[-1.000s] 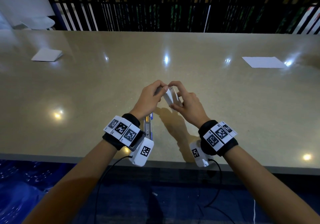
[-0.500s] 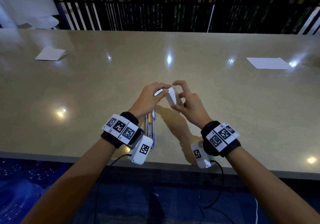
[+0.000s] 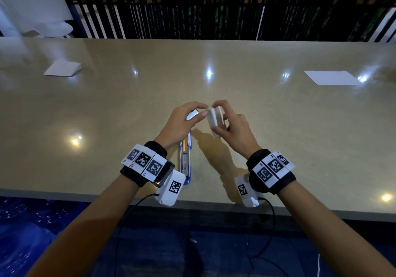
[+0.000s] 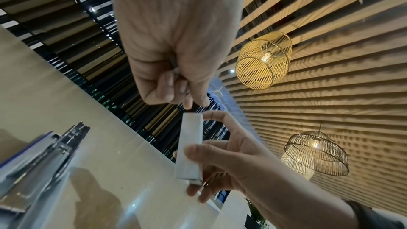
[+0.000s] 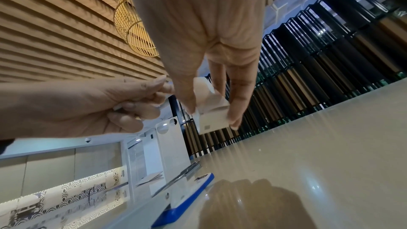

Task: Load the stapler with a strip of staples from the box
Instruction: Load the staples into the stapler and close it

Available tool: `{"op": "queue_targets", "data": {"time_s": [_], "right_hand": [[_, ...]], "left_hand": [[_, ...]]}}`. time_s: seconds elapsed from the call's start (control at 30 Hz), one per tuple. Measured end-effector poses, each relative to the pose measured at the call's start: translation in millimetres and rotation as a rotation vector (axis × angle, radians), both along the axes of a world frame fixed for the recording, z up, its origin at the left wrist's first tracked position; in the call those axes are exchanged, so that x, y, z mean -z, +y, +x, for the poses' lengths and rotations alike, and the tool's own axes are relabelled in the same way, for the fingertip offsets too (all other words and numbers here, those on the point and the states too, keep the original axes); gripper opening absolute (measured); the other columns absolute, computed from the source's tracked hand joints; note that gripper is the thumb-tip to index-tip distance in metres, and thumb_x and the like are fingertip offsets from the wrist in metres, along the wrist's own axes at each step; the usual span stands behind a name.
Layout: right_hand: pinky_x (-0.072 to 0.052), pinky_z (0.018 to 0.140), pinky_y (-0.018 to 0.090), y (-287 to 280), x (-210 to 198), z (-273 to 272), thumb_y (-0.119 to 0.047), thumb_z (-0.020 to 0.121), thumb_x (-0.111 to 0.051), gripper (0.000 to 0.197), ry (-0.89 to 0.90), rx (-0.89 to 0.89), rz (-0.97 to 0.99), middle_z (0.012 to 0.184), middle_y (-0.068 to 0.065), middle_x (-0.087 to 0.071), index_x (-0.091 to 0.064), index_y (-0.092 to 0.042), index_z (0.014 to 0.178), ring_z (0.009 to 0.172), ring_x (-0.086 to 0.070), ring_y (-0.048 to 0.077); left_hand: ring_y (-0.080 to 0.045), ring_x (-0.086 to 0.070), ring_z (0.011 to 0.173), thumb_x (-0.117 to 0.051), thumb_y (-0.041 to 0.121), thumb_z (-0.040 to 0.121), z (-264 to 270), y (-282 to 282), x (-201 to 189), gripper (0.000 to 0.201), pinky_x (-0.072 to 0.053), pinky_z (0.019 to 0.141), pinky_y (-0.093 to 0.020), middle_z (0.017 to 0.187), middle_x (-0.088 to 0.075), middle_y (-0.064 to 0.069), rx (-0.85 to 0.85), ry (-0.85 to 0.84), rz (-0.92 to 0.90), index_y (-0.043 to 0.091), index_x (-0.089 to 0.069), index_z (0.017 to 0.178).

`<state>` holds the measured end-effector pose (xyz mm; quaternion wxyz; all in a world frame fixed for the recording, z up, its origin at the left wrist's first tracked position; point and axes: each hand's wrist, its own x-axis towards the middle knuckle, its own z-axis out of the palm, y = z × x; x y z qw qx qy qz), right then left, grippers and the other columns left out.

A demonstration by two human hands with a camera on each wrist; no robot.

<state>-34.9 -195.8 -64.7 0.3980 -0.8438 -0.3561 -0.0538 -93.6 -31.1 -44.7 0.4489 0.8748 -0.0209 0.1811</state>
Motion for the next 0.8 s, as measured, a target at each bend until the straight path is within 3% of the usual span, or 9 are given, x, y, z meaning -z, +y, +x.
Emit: {"op": "queue_targets", "data": {"time_s": [0.1, 0.2, 0.3, 0.43, 0.53, 0.67, 0.8], "right_hand": [[-0.049, 0.061, 0.036, -3, -5, 4, -0.017, 0.079, -0.069, 0.051, 0.054, 0.127, -0.156, 0.096, 0.017, -0.064, -0.041, -0.017, 0.121, 0.078, -0.060, 0.032], [-0.044, 0.060, 0.034, -8, -5, 7, -0.020, 0.079, -0.071, 0.052, 0.142, 0.236, -0.455, 0.101, 0.015, -0.056, -0.041, -0.014, 0.121, 0.074, -0.053, 0.030], [-0.055, 0.073, 0.037, -11, -1, 11, -0.017, 0.081, -0.069, 0.051, 0.285, 0.241, -0.665, 0.116, 0.016, -0.054, -0.043, -0.008, 0.124, 0.090, -0.061, 0.034], [-0.045, 0.079, 0.035, -6, -7, 17, -0.028, 0.083, -0.068, 0.057, 0.248, 0.224, -0.855, 0.126, 0.012, -0.055, -0.044, -0.010, 0.131, 0.110, -0.058, 0.031], [-0.045, 0.086, 0.037, 5, -13, 22, -0.031, 0.087, -0.063, 0.047, 0.169, 0.131, -0.597, 0.122, 0.010, -0.057, -0.048, -0.013, 0.128, 0.108, -0.057, 0.027], [-0.045, 0.065, 0.024, 24, -25, 14, -0.021, 0.090, -0.062, 0.025, 0.354, -0.137, -0.017, 0.097, 0.009, -0.067, -0.061, -0.007, 0.112, 0.077, -0.062, 0.020], [-0.051, 0.061, 0.024, 39, -29, 13, -0.010, 0.083, -0.070, 0.021, 0.469, -0.262, 0.132, 0.086, 0.010, -0.070, -0.062, -0.006, 0.102, 0.068, -0.065, 0.021]], "left_hand": [[-0.008, -0.045, 0.062, -0.046, 0.027, 0.099, 0, 6, 4, 0.025, -0.037, 0.059, -0.018, 0.076, -0.048, 0.013, -0.074, 0.049, -0.111, 0.010, -0.060, 0.109], [-0.012, -0.035, 0.054, -0.035, 0.022, 0.101, -2, 12, 7, 0.024, -0.033, 0.051, -0.023, 0.065, -0.038, 0.005, -0.140, 0.113, -0.246, 0.019, -0.057, 0.090], [-0.009, -0.034, 0.054, -0.031, 0.014, 0.101, -5, 17, 7, 0.026, -0.036, 0.048, -0.015, 0.066, -0.037, 0.003, -0.176, 0.118, -0.233, 0.016, -0.054, 0.089], [-0.009, -0.046, 0.059, -0.039, 0.009, 0.099, -7, 23, 8, 0.021, -0.040, 0.042, -0.007, 0.072, -0.046, 0.004, -0.177, 0.102, -0.243, 0.013, -0.058, 0.092], [-0.006, -0.055, 0.068, -0.050, 0.011, 0.097, -6, 27, 10, 0.016, -0.045, 0.044, -0.005, 0.086, -0.055, 0.003, -0.193, 0.073, -0.212, 0.005, -0.061, 0.107], [-0.006, -0.061, 0.068, -0.060, 0.010, 0.092, -3, 29, 9, 0.015, -0.046, 0.045, -0.005, 0.096, -0.061, -0.008, -0.211, 0.043, -0.277, 0.007, -0.060, 0.107], [-0.007, -0.061, 0.070, -0.063, 0.011, 0.090, 0, 31, 9, 0.016, -0.046, 0.046, -0.005, 0.093, -0.063, -0.006, -0.232, 0.039, -0.245, 0.005, -0.063, 0.105]]}}
